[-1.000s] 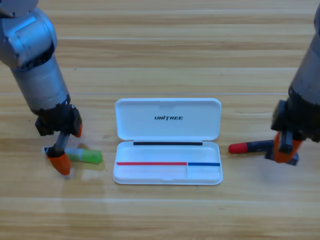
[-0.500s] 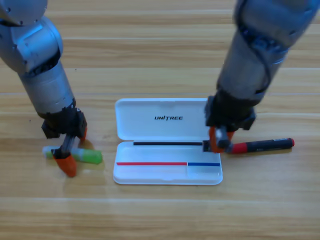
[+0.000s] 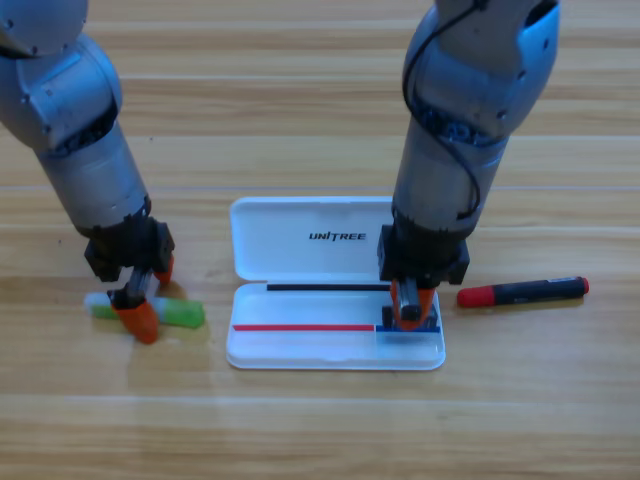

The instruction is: Clean up eraser and pencils

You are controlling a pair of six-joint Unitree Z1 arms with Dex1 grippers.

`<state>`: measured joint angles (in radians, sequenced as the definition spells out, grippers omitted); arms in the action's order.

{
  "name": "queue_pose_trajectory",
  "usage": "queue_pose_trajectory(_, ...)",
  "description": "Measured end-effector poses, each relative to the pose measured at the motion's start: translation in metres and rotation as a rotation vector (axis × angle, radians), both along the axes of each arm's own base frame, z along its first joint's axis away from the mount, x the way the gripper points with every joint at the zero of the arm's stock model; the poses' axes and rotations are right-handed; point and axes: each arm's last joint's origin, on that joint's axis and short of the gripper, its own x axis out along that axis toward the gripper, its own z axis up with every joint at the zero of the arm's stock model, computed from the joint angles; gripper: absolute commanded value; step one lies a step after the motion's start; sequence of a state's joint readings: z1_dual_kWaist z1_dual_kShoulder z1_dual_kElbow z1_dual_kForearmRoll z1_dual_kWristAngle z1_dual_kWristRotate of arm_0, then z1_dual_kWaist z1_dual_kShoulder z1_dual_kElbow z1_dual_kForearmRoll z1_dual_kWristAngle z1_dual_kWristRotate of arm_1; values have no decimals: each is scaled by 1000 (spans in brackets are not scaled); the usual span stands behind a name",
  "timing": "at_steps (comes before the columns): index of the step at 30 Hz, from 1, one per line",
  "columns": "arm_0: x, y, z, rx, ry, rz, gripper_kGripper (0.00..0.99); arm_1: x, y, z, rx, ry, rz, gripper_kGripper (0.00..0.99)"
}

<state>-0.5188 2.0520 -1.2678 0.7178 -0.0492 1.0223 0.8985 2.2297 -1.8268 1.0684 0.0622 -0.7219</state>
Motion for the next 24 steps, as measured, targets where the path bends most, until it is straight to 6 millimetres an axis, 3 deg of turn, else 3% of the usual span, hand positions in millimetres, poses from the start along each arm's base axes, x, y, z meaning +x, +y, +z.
queue_pose_trajectory(5,-3,2,0,1,3,4,749,0,2,-5,-9,7,1,0)
queue_pose_trajectory(8,-5,3,0,4,7,10,689,0,2,-5,-9,7,2,5)
queue_pose_trajectory(9,-6,4,0,5,9,10,667,0,2,-5,-9,7,2,164)
queue_pose_trajectory(11,-9,5,0,8,14,10,666,0,2,-5,-10,7,2,578)
queue_pose_trajectory(12,-10,6,0,9,15,10,666,0,2,-5,-10,7,2,735)
queue_pose_trajectory(13,-10,6,0,9,16,10,664,0,2,-5,-10,8,2,798)
queue_pose_trajectory(21,-9,7,-1,3,5,13,313,-1,1,-5,-22,5,3,887)
queue_pose_trajectory(24,-8,7,-1,1,1,15,288,-5,-4,2,-37,18,3,888)
